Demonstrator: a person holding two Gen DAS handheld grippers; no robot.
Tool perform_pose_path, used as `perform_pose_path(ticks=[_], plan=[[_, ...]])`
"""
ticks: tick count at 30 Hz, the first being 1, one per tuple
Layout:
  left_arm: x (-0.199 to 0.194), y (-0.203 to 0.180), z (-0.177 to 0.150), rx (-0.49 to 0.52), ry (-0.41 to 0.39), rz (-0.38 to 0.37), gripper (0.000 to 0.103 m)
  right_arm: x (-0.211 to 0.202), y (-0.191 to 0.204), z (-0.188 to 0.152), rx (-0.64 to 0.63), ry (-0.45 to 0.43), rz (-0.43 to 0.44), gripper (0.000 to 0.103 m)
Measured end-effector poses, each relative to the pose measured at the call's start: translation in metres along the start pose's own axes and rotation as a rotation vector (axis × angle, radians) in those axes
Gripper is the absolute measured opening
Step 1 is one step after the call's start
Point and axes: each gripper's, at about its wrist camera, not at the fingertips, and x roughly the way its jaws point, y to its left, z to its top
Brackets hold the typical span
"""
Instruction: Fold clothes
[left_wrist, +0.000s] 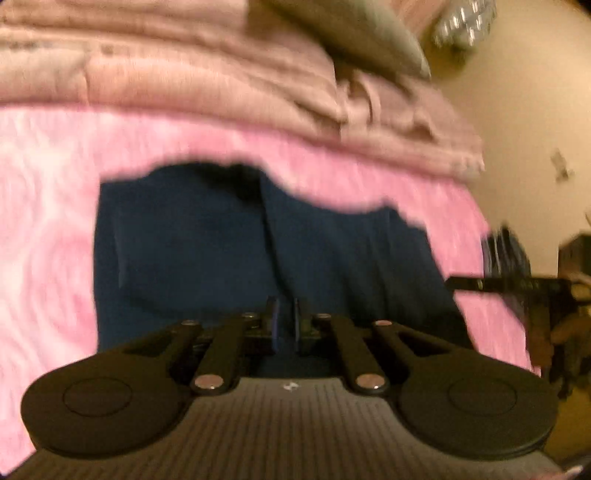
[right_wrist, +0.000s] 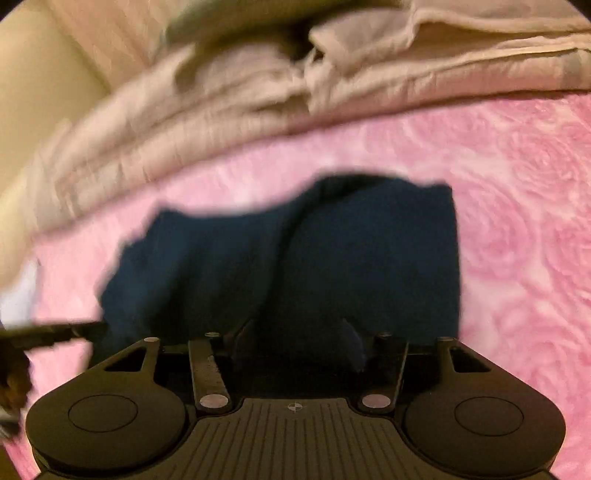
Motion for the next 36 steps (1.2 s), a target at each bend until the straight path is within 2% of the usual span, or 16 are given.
perform_pose_path(ticks=[1,3,6,8,9,10,15,18,20,21,23,25,28,30,33,36], plan=[[0.006,-0.002,0.007,-0.030,-0.006,-0.009,0.026,0.004,0.001,0.005,0.047,-0.002,0.027,0.056],[0.023,-0.001,0.017,-0.099,0.002,-0.024,0.033,0.022,-0.002,0.010,0.165,0.029,0.086,0.056],[0.055,0.004,0.018,-0.186,0.086,0.019,0.027,0.048,-0.012,0.006,0.298,0.075,0.100,0.055],[0.060,0.005,0.012,-0.213,0.107,0.048,0.016,0.060,-0.016,0.005,0.341,0.104,0.086,0.050],[0.058,0.003,0.009,-0.212,0.088,0.033,0.004,0.058,-0.015,0.009,0.325,0.102,0.079,0.025],[0.052,-0.001,0.008,-0.205,0.064,0.020,0.003,0.054,-0.015,0.014,0.307,0.104,0.085,0.004],[0.037,-0.015,0.013,-0.146,-0.005,0.079,0.004,0.027,-0.014,0.023,0.148,0.048,0.024,0.004],[0.033,-0.020,0.019,-0.122,-0.027,0.134,0.010,0.037,-0.014,0.013,0.104,0.136,0.020,0.004],[0.030,-0.024,0.023,-0.106,-0.041,0.170,0.012,0.033,-0.010,0.014,0.071,0.138,0.014,0.007],[0.029,-0.025,0.025,-0.098,-0.048,0.188,0.011,0.029,-0.007,0.017,0.050,0.135,-0.001,0.029],[0.026,-0.028,0.028,-0.082,-0.063,0.225,0.012,0.019,-0.002,0.027,0.010,0.088,-0.030,0.056],[0.023,-0.032,0.032,-0.066,-0.077,0.262,0.012,0.009,0.005,0.040,-0.049,-0.001,-0.037,0.056],[0.042,-0.040,0.064,-0.003,-0.117,0.253,0.012,0.022,0.020,0.068,-0.146,-0.100,-0.069,0.055],[0.065,-0.037,0.070,0.036,-0.095,0.265,0.012,0.038,0.026,0.083,-0.194,-0.141,-0.076,0.043],[0.101,-0.025,0.071,0.081,-0.040,0.298,0.012,0.063,0.027,0.090,-0.268,-0.160,-0.080,0.038],[0.106,-0.005,0.054,0.046,-0.041,0.317,0.019,0.091,0.014,0.078,-0.341,-0.064,-0.112,0.038]])
